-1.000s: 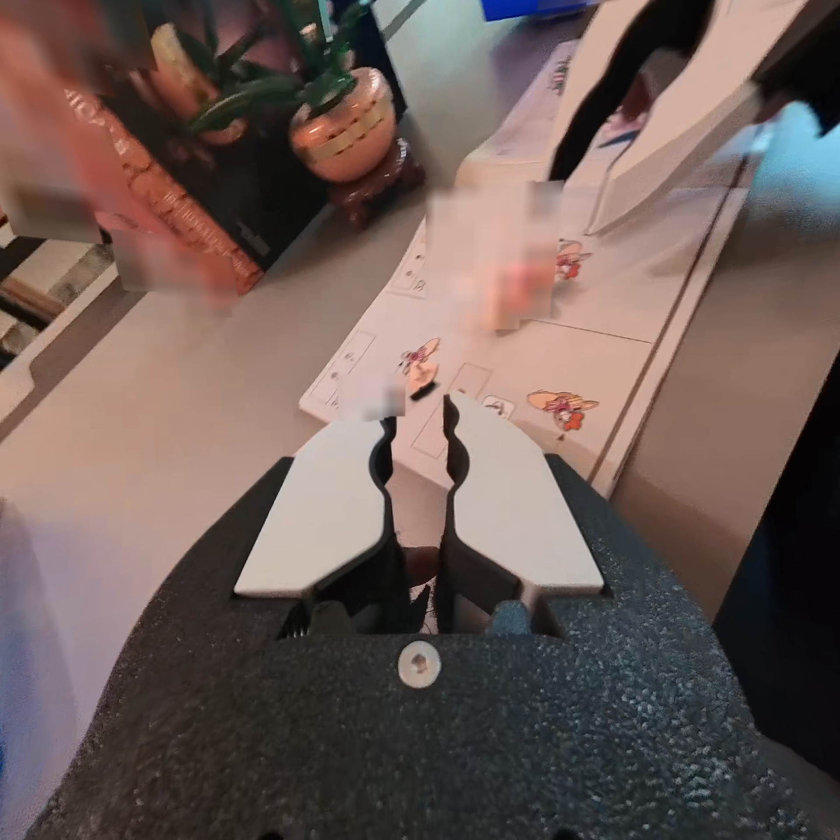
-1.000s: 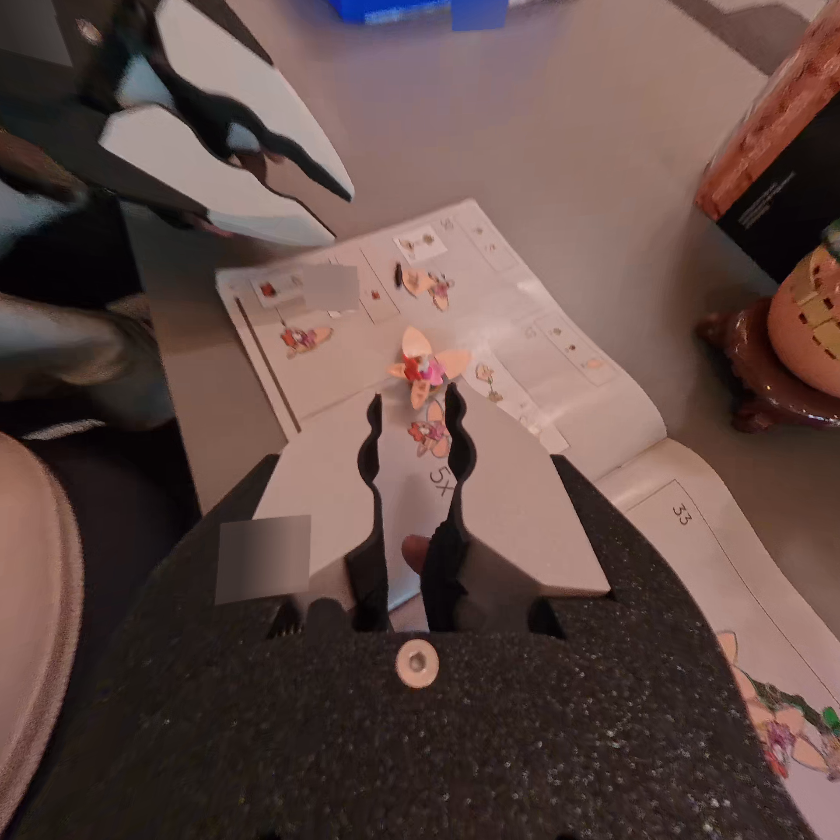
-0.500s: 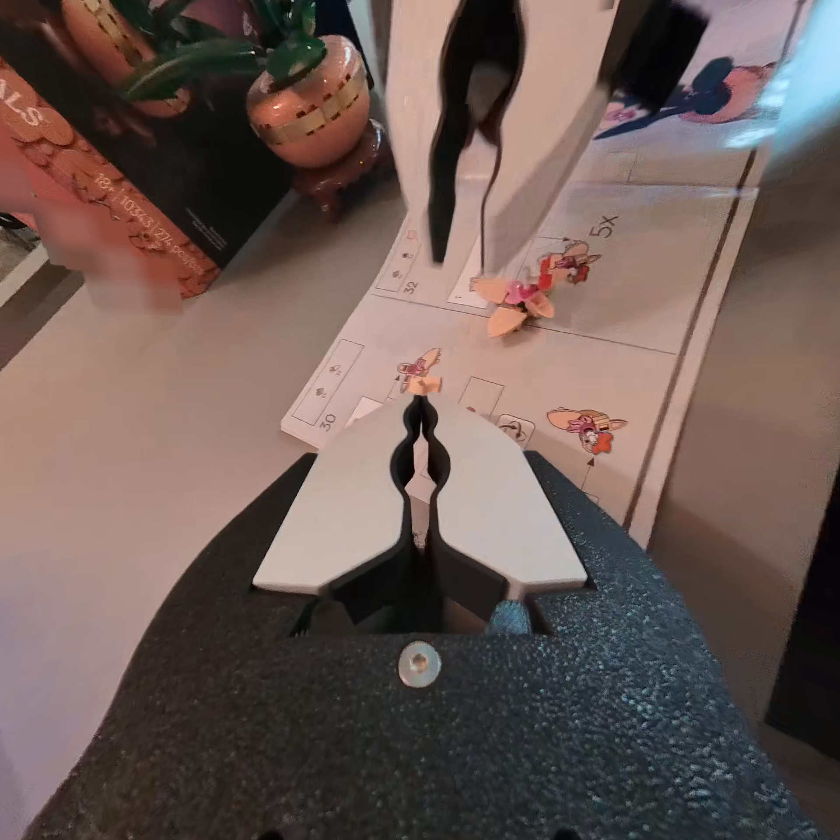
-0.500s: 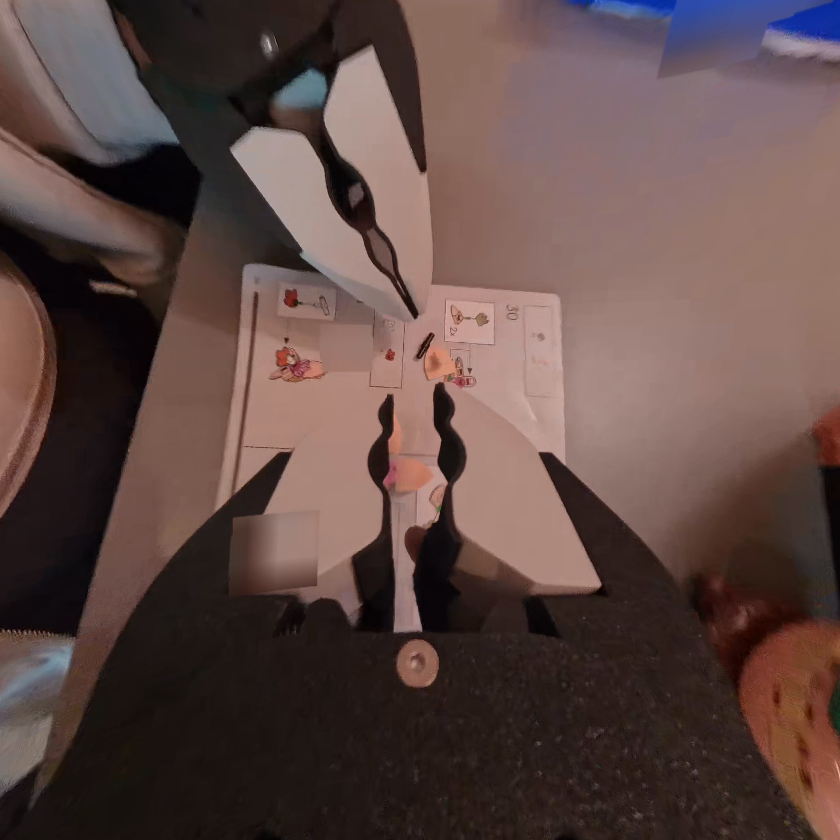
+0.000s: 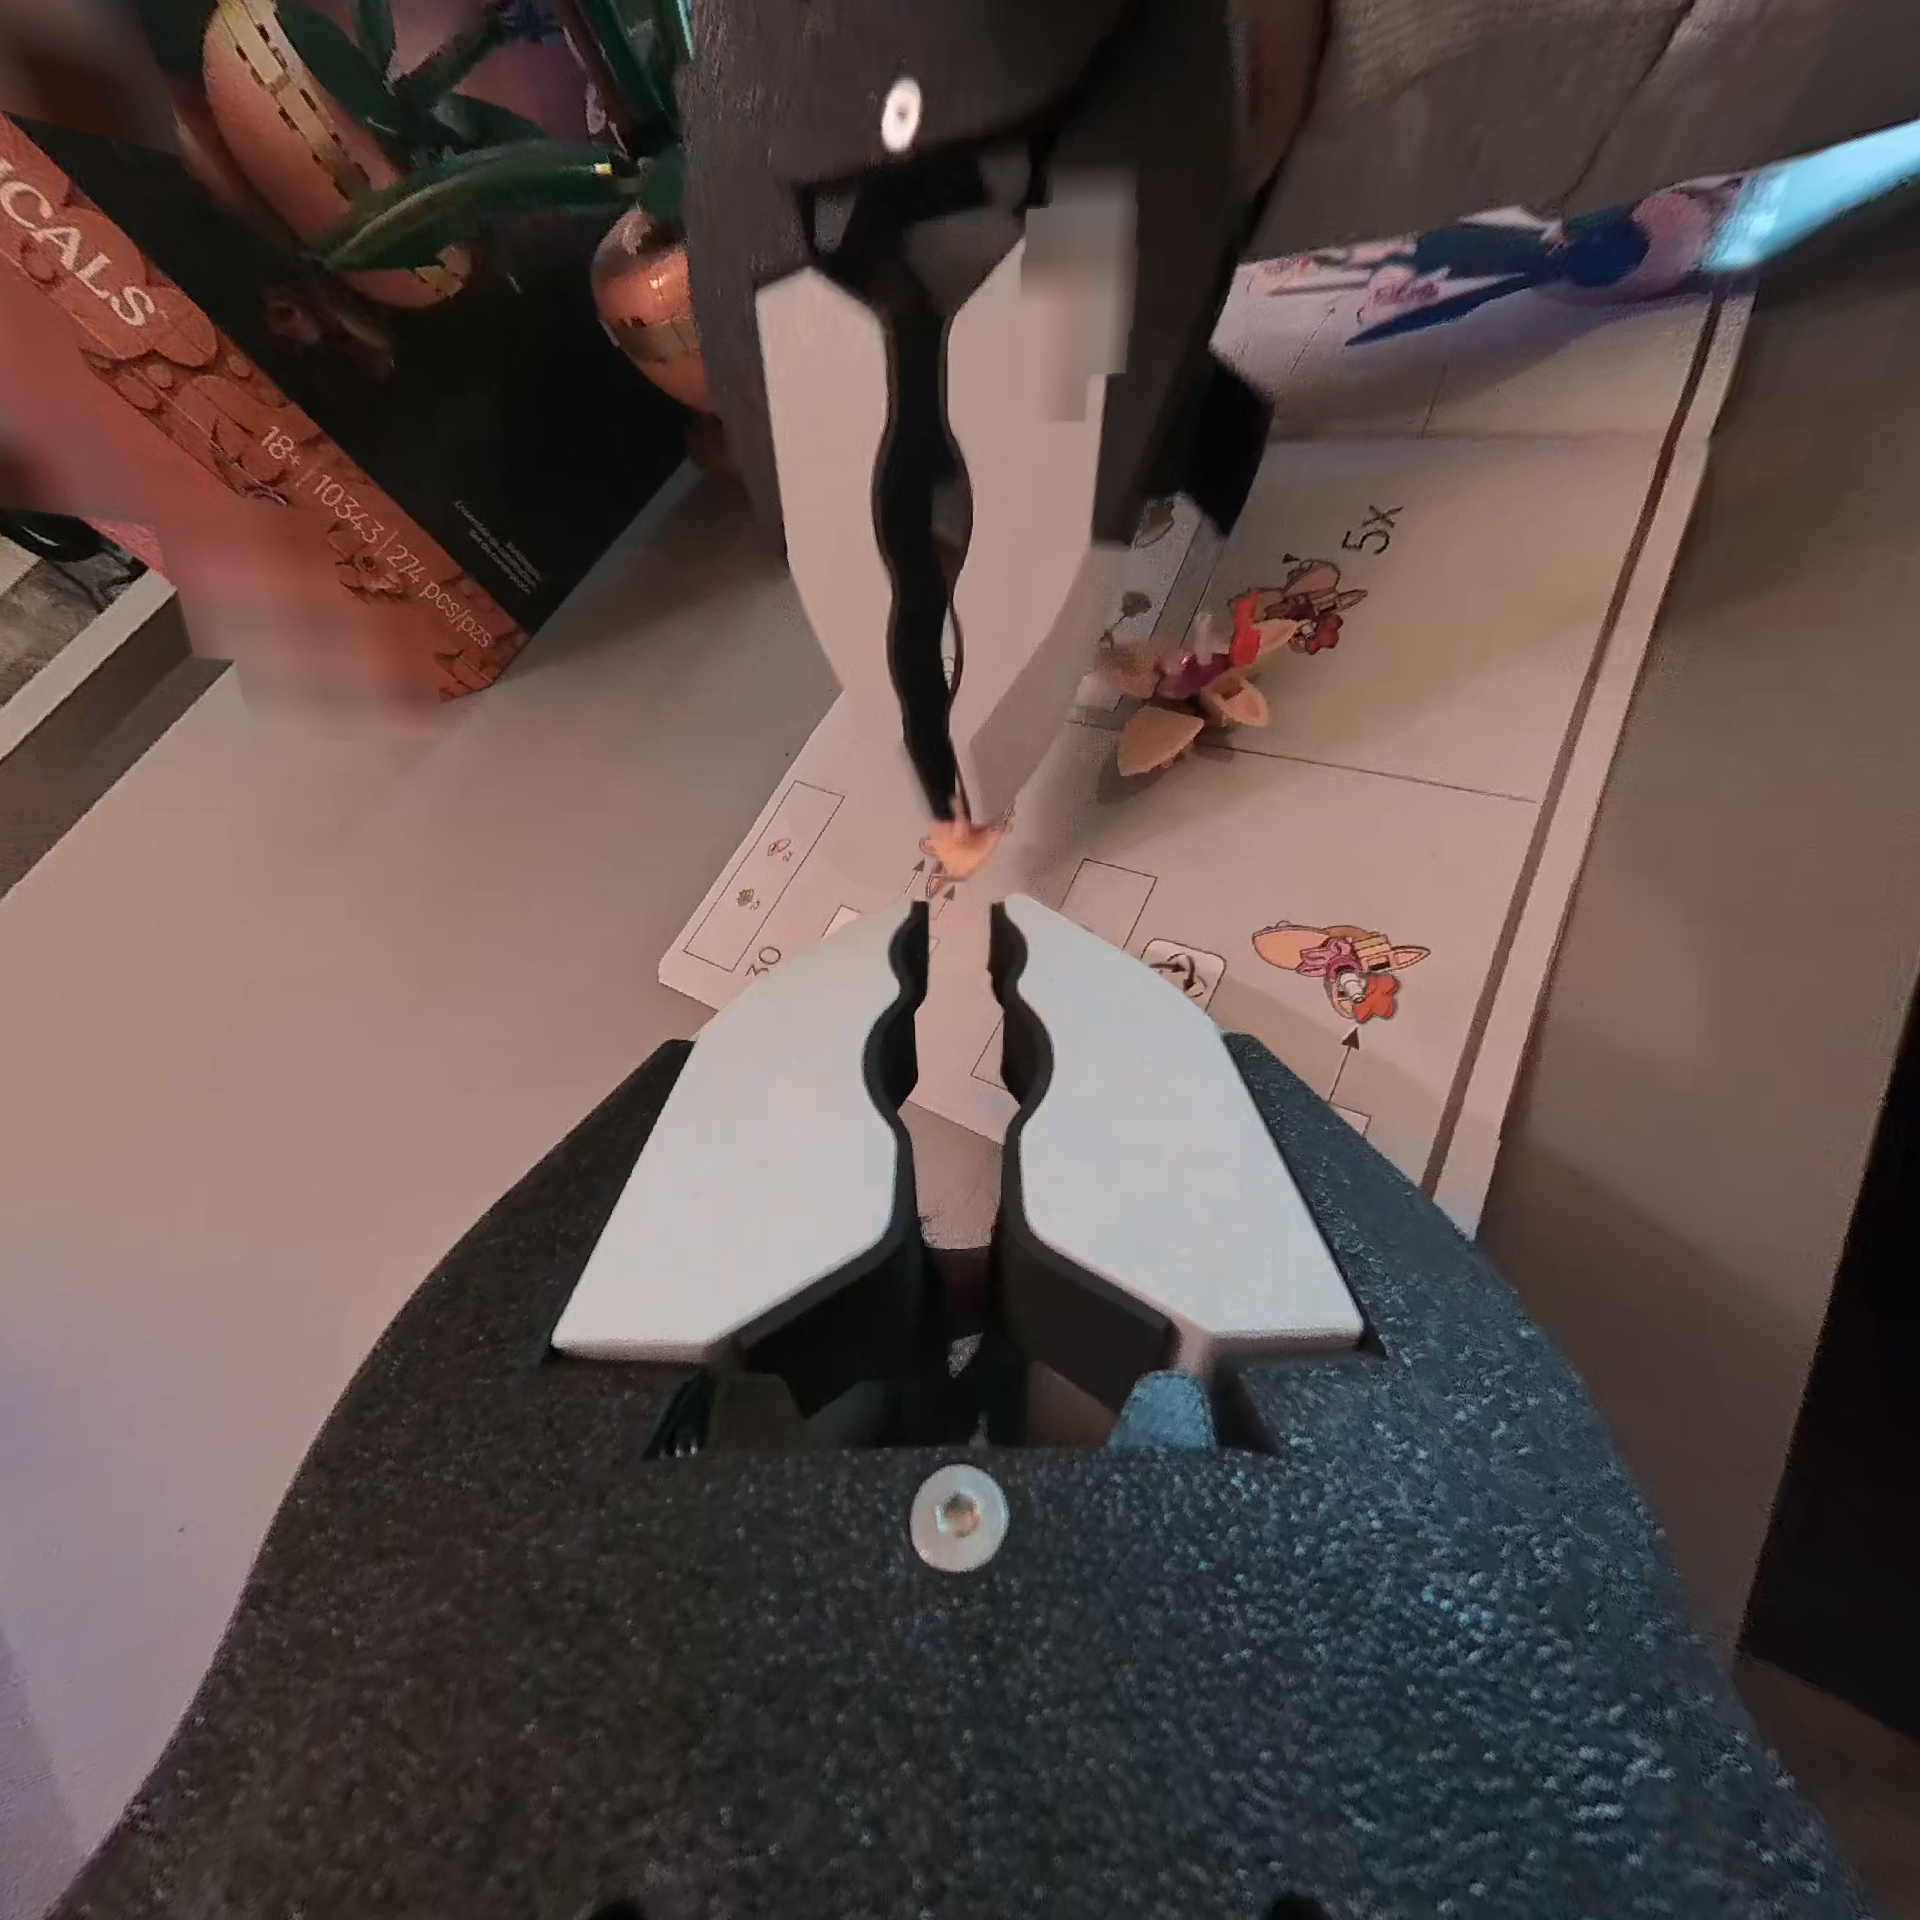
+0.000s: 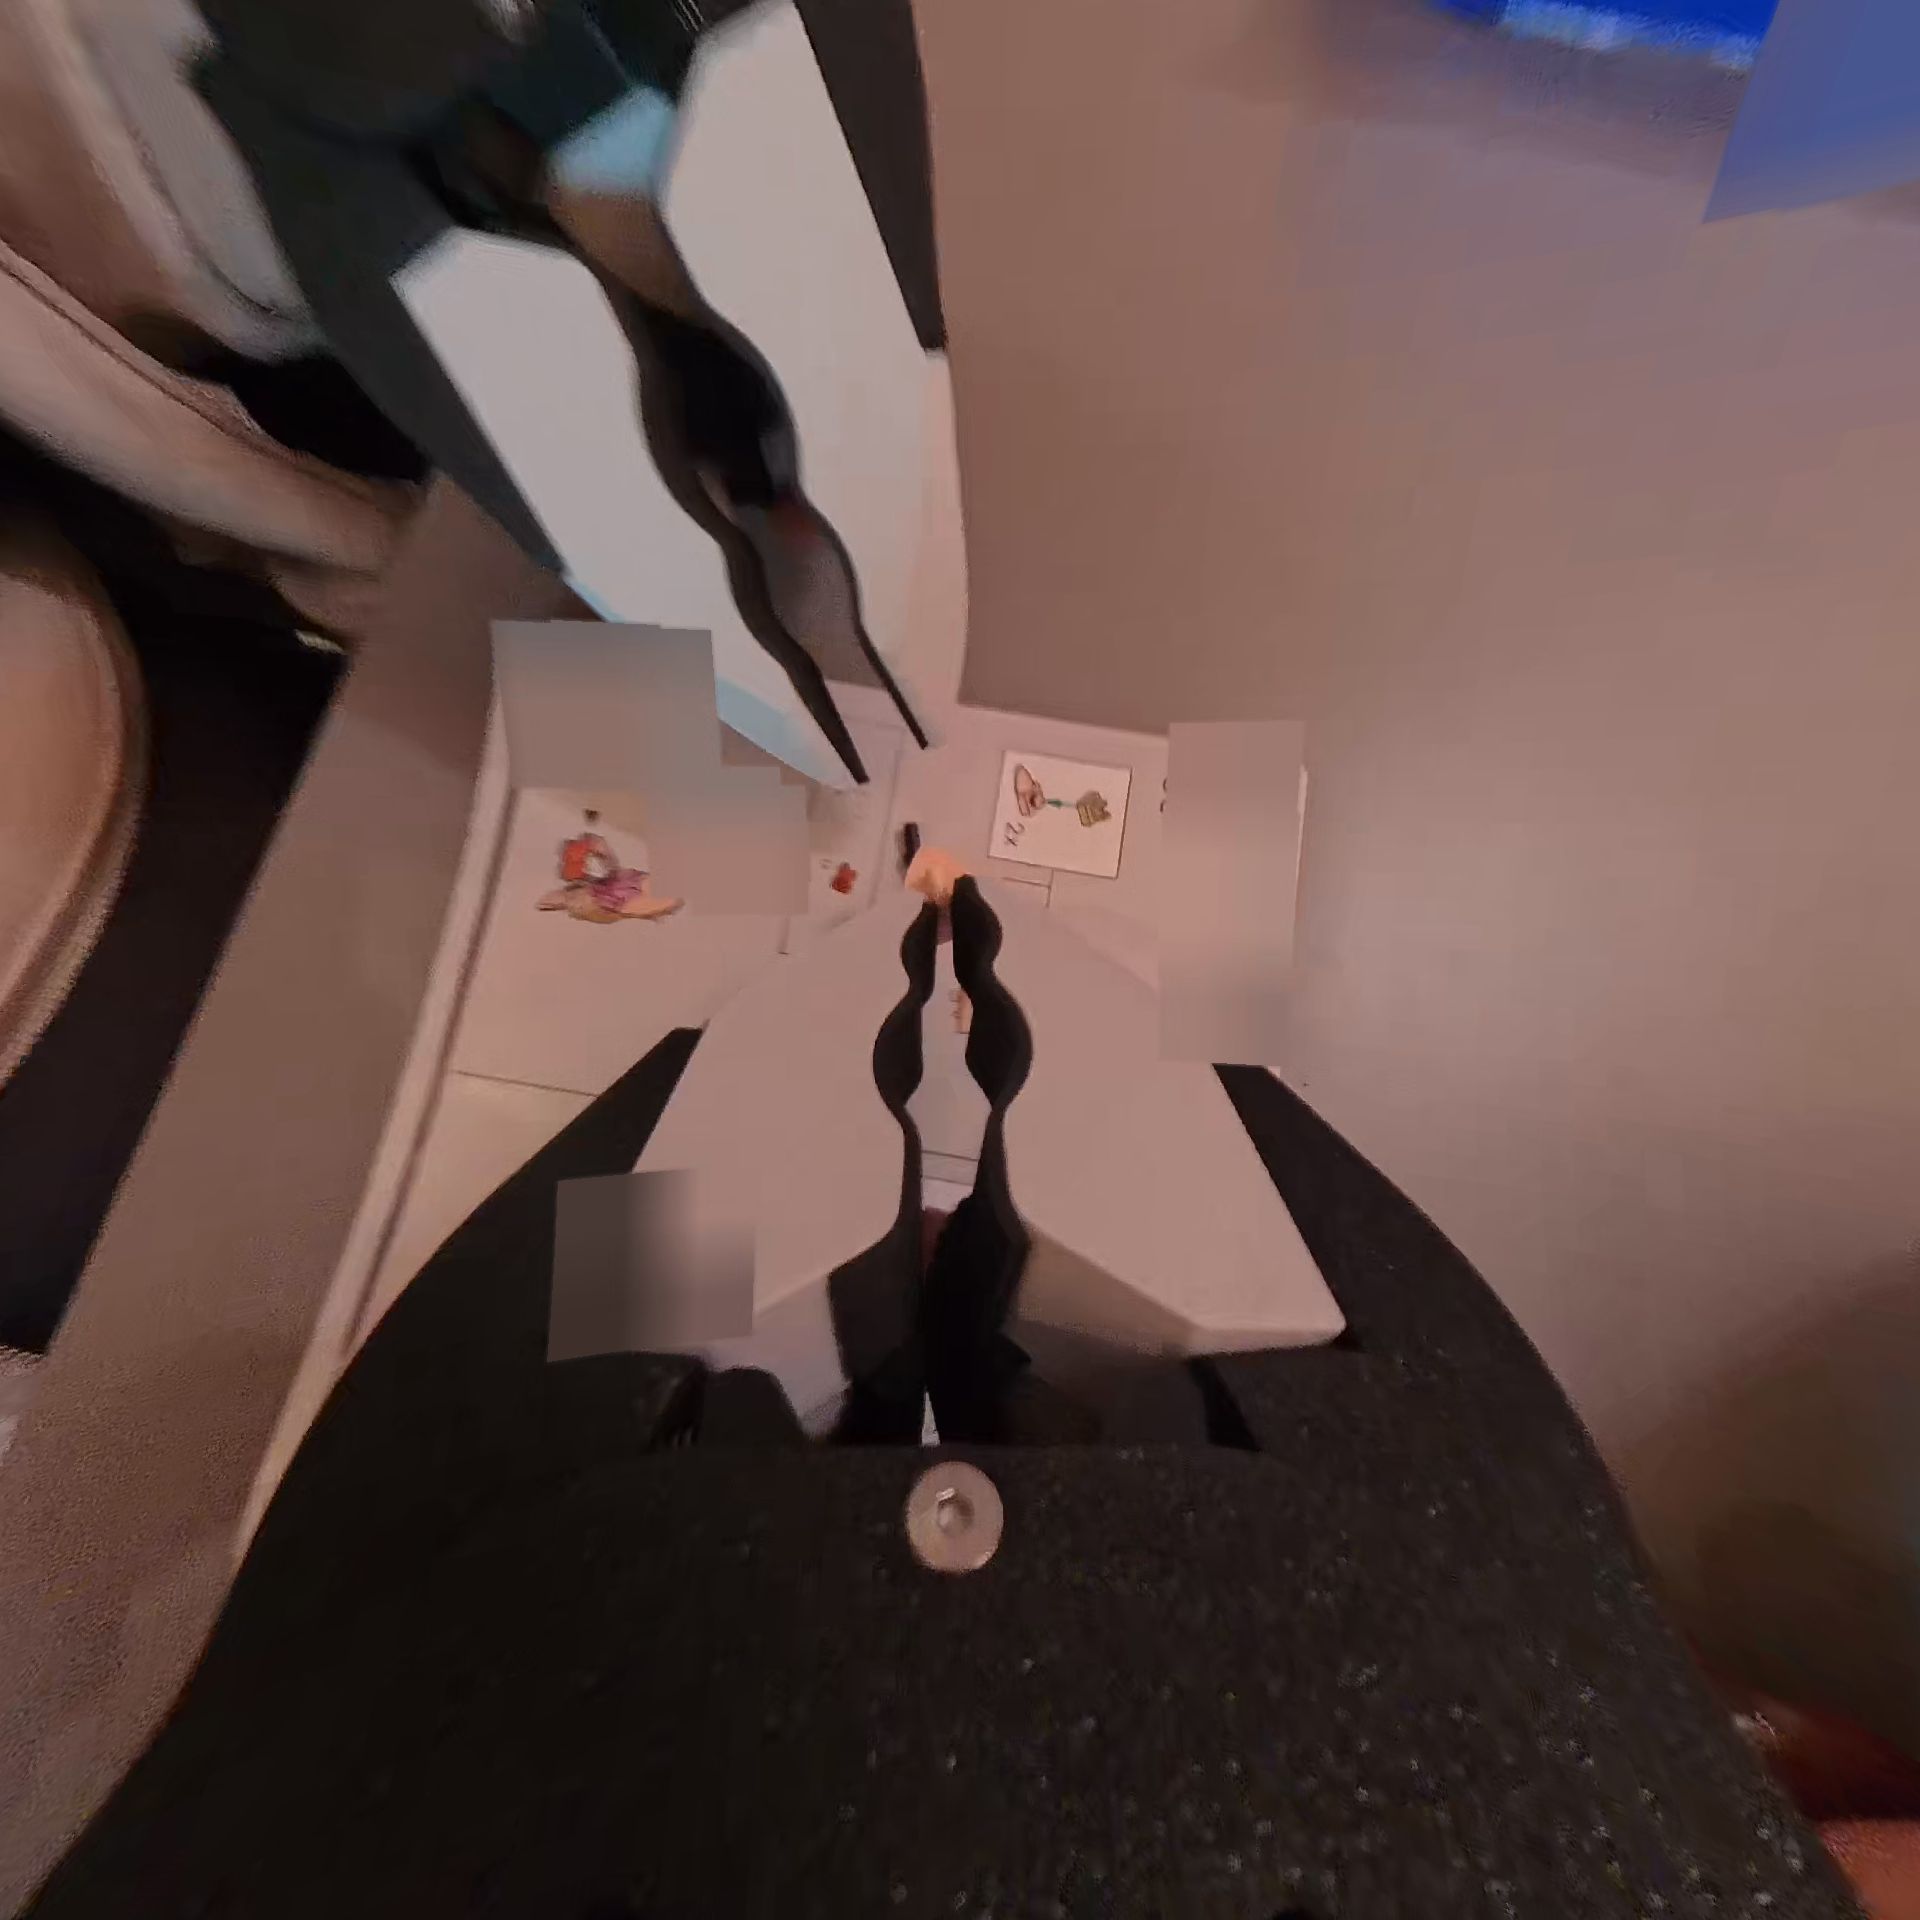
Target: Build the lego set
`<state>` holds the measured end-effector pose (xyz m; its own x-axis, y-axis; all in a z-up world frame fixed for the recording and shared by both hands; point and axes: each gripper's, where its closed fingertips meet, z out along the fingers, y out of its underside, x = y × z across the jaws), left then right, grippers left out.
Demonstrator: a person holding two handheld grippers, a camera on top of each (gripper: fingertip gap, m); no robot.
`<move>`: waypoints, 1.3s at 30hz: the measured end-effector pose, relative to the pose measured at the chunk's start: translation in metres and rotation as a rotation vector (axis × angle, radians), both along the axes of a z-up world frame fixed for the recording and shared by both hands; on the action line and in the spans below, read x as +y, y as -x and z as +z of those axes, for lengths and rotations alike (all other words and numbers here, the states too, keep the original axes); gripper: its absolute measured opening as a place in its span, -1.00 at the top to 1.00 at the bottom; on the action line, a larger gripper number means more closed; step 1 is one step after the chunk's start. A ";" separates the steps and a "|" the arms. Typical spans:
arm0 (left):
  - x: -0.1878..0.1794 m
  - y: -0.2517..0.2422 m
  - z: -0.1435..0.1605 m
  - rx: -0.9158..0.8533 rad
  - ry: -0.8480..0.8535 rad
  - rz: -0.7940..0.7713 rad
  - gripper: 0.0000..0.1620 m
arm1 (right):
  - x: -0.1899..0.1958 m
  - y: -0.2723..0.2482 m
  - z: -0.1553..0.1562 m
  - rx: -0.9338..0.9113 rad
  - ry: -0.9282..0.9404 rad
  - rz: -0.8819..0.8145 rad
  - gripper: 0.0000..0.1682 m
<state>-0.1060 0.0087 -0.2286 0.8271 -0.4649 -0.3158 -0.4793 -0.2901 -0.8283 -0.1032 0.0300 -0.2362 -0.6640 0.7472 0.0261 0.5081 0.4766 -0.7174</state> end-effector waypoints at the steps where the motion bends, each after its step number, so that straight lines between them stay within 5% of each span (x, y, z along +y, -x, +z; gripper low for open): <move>1: -0.001 -0.003 0.004 -0.030 -0.015 -0.019 0.85 | 0.000 -0.004 0.011 0.037 0.017 -0.007 0.96; 7: -0.010 -0.042 0.053 -0.392 -0.151 -0.186 0.69 | -0.023 -0.040 0.067 0.224 0.122 -0.019 0.97; 12: -0.013 -0.075 0.062 -0.182 -0.271 -0.281 0.59 | -0.043 -0.064 0.077 0.247 0.153 -0.042 0.97; 21: -0.011 -0.105 0.067 -0.043 -0.300 -0.301 0.76 | -0.050 -0.088 0.085 0.286 0.145 -0.096 0.96; 39: -0.005 -0.115 0.070 -0.138 -0.260 -0.342 0.80 | -0.042 -0.097 0.088 0.387 0.052 -0.115 0.97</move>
